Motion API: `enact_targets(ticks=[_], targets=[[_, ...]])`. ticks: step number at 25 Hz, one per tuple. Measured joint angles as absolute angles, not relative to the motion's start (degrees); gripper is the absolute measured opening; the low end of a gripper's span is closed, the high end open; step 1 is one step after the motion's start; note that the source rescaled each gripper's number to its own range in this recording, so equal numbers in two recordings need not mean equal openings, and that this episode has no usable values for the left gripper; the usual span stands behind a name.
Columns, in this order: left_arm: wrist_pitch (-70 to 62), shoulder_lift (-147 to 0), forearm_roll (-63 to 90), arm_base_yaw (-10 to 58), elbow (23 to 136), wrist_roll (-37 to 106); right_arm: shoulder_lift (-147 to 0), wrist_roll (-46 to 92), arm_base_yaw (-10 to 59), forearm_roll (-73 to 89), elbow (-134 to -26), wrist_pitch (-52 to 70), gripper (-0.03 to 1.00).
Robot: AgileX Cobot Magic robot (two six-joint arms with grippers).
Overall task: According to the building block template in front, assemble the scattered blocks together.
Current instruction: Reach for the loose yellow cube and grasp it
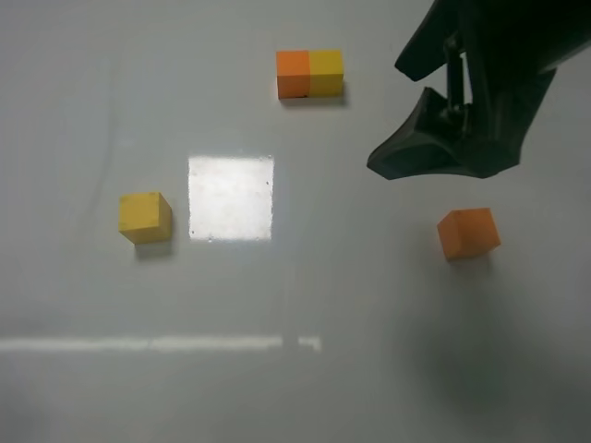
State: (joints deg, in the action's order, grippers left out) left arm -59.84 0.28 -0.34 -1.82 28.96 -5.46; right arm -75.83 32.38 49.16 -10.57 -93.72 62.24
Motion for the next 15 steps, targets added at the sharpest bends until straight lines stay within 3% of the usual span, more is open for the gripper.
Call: enact_targets(ticks=[6,15], targets=[[-59.84,0.28,-0.34,-1.82,28.96,-5.46,-88.06,28.63,61.06,-20.69,-103.58,63.05,1.00],[-59.84,0.28,-0.34,-1.82,28.96,-5.46,-104.17,27.27,65.84,-22.43,-119.44,66.09,0.92]])
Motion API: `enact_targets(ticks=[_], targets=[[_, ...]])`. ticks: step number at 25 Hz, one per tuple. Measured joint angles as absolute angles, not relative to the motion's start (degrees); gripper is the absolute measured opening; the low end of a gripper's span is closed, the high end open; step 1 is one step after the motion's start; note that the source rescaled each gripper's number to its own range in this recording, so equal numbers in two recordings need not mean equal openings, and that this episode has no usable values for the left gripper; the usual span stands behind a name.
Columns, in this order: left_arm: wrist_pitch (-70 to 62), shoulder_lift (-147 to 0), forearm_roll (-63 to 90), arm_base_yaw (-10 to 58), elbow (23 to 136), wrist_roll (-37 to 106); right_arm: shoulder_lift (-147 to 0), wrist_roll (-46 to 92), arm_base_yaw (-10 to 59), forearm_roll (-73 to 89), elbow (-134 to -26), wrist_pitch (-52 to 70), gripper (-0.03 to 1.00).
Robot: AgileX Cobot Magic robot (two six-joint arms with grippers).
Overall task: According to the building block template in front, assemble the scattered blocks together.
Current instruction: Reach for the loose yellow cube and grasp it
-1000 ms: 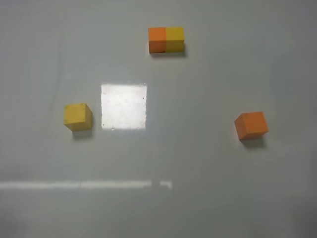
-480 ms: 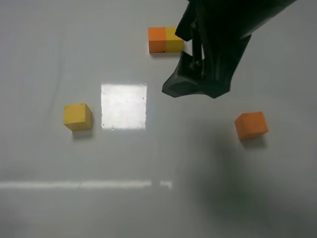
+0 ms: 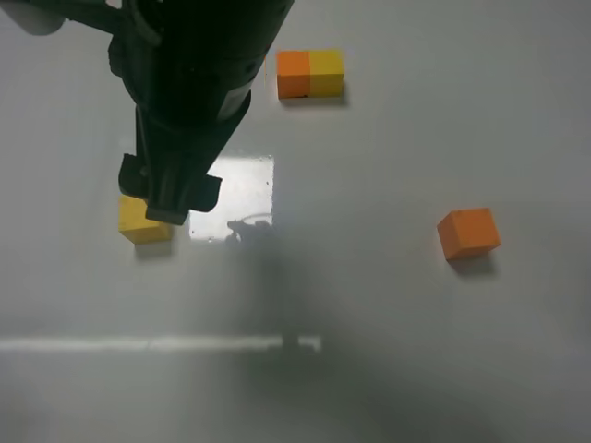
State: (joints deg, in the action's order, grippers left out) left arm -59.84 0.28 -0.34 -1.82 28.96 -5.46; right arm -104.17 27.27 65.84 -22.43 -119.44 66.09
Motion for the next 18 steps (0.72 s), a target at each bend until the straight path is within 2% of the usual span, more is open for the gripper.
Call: enact_targets(ticks=[18], targets=[[-59.84,0.28,-0.34,-1.82,28.96,-5.46,-116.47,30.05,66.24,-25.27,-123.14,60.91,0.89]])
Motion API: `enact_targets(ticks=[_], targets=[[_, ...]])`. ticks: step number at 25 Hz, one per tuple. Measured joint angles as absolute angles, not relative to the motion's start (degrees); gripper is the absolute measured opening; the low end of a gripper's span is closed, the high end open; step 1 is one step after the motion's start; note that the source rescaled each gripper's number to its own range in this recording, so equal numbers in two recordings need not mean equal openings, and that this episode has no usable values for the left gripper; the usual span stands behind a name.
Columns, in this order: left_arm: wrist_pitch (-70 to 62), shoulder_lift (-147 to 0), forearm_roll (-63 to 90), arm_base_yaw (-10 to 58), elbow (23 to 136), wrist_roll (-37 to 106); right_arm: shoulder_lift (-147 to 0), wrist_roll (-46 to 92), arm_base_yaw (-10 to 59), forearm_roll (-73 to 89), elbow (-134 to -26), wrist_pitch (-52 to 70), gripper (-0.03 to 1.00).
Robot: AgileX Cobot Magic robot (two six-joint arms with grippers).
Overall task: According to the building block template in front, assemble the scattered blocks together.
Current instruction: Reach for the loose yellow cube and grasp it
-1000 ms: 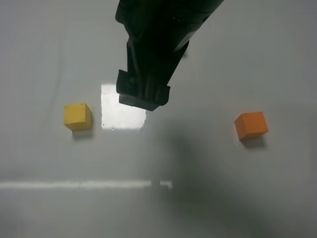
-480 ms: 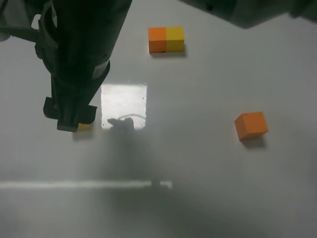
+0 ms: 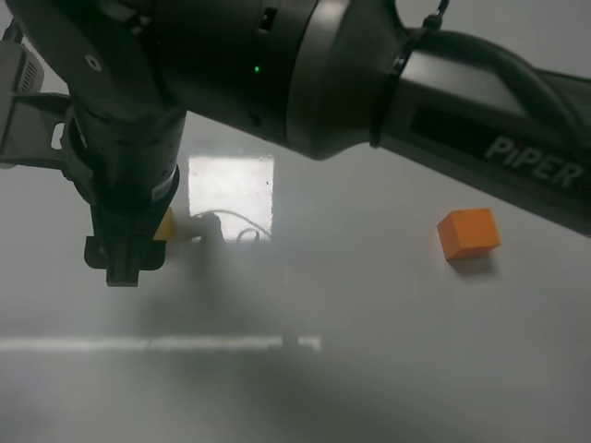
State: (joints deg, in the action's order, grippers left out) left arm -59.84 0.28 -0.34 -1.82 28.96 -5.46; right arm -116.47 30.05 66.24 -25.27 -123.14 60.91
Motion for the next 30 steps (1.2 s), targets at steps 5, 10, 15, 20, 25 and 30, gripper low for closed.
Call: enact_targets(ticks=[5,10,15,20,25,30], targets=[[-59.84,0.28,-0.34,-1.82,28.96,-5.46,-117.43,29.59,66.24,-27.21,-123.21,57.69,0.89],[-59.84,0.28,-0.34,-1.82,28.96,-5.46,-119.74,29.54,66.24,-27.83,-123.21,57.41,0.88],[-59.84,0.28,-0.34,-1.82,28.96,-5.46,-121.01,29.54,66.02,-27.91,-123.21,57.23,0.85],[-59.84,0.28,-0.34,-1.82,28.96,-5.46,-121.43,29.42,64.63,-26.68,-123.23,57.23,0.83],[-59.84,0.28,-0.34,-1.82,28.96,-5.46,-121.43,29.58,64.59,-25.18,-123.23,57.09,0.73],[-59.84,0.28,-0.34,-1.82,28.96,-5.46,-121.49,29.83,64.58,-25.06,-123.23,57.09,0.36]])
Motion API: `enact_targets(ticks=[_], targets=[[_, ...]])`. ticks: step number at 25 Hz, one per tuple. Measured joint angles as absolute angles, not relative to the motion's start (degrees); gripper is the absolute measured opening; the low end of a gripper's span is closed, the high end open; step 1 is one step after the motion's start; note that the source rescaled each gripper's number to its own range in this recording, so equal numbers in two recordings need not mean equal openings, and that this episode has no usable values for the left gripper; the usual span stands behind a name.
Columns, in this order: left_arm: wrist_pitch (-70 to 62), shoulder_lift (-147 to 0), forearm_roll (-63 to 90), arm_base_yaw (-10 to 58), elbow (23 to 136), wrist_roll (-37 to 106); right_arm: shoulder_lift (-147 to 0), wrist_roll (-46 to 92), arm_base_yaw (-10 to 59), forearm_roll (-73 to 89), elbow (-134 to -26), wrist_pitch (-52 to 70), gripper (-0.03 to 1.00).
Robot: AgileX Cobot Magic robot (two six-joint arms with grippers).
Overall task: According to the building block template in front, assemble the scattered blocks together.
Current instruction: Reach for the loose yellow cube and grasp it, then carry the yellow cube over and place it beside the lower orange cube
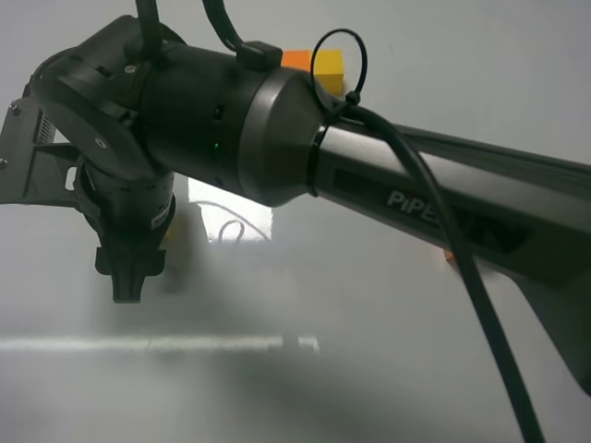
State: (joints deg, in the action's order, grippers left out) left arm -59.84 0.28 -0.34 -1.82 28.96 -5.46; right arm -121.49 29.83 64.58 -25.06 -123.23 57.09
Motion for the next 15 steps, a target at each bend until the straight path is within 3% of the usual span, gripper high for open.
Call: enact_targets(ticks=[3,15], targets=[[-59.84,0.28,-0.34,-1.82,28.96,-5.46,-121.49,29.83,64.51,-25.06,-123.23,57.09,0.01],[-59.84,0.28,-0.34,-1.82,28.96,-5.46,-117.78,33.05,64.46,-21.28,-123.23,63.35,0.00]])
